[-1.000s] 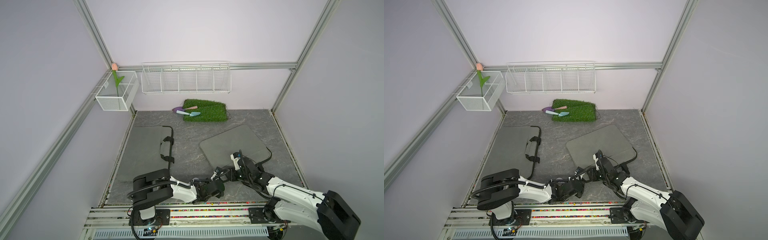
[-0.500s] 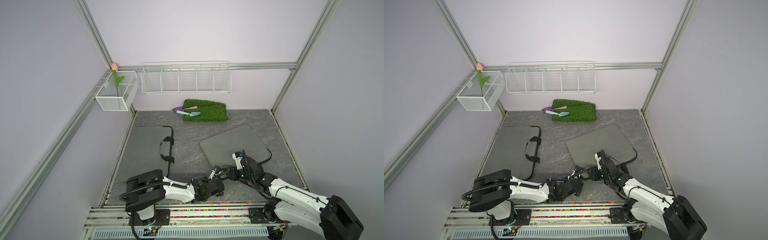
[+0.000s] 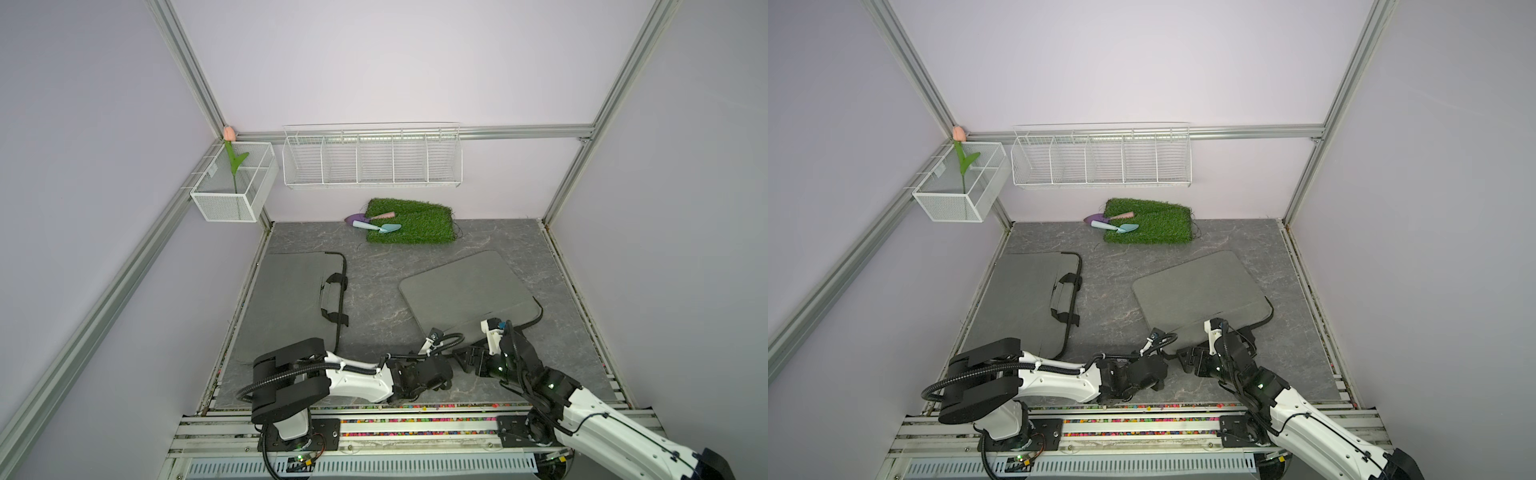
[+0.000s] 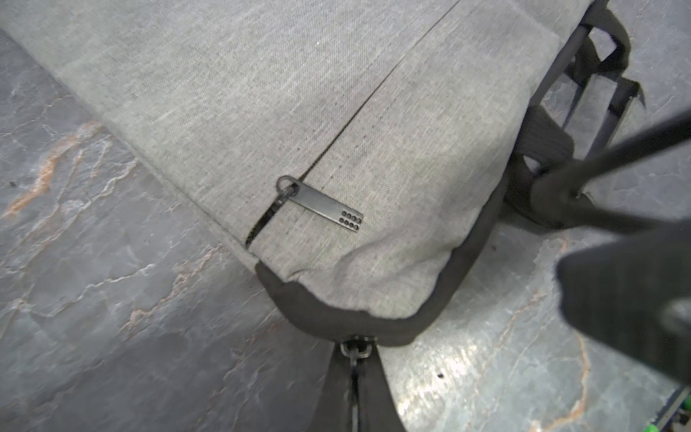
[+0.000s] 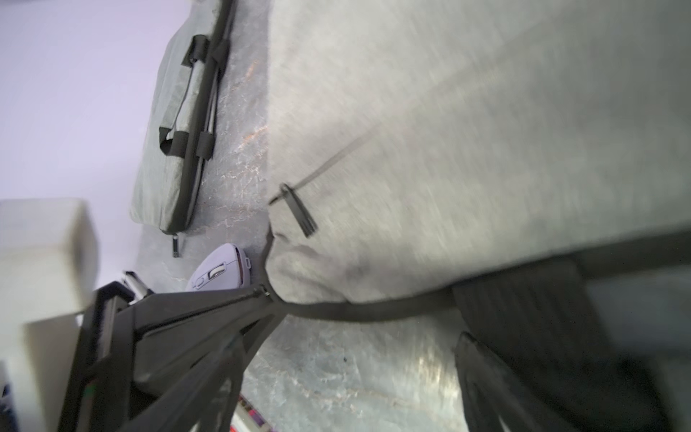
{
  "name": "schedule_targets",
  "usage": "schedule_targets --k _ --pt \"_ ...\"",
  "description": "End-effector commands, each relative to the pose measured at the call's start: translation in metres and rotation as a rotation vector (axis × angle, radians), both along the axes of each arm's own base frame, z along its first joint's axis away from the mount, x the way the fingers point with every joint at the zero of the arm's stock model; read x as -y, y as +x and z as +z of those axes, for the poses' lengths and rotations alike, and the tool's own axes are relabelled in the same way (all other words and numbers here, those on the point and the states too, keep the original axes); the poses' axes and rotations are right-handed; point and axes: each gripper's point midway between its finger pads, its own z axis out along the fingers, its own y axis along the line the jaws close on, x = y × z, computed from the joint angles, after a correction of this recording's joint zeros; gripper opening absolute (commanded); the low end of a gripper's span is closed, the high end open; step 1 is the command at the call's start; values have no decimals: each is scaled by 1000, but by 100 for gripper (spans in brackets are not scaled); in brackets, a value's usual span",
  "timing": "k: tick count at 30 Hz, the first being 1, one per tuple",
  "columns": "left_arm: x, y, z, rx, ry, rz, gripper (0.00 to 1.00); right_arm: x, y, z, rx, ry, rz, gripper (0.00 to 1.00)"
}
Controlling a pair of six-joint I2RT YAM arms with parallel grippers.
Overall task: Put the mouse into the laptop bag
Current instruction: Zip the zipper on the zippered laptop bag.
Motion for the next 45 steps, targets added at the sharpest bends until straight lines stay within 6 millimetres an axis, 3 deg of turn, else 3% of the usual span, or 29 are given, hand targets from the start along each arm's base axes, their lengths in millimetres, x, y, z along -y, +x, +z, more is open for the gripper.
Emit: schedule_targets --k 1,5,13,17,19,20,22,24,28,35,42,45 --pt "12 5 16 22 -40 2 0 -4 -3 1 -85 101 -65 90" --pt "18 2 21 11 -57 -21 0 -3 -5 -7 -206 103 -137 90" --pt "26 -2 30 -1 -88 -55 0 -40 8 -11 -296 202 -119 90" --pt "26 -3 32 -2 -97 -59 0 -37 17 -13 -288 184 -170 91" --pt "24 -3 34 -1 -103 -59 0 -33 21 -12 -269 187 -195 97" --pt "23 -3 34 1 -103 -58 0 -31 22 -11 -261 185 -207 87" --pt "21 -3 35 4 -104 -53 0 -27 22 -8 -252 180 -223 57" --pt "18 -2 36 10 -101 -44 0 -22 21 -7 -249 165 -238 38" --pt "15 0 38 19 -96 -35 0 -16 17 -10 -245 149 -243 8" --pt "1 7 32 46 -34 0 0 1 16 -9 -226 116 -260 6" --pt "-31 36 5 -36 -1 92 0 22 15 -11 -200 69 -266 6" --pt "-33 45 10 -20 0 111 0 25 16 -15 -216 73 -269 6"
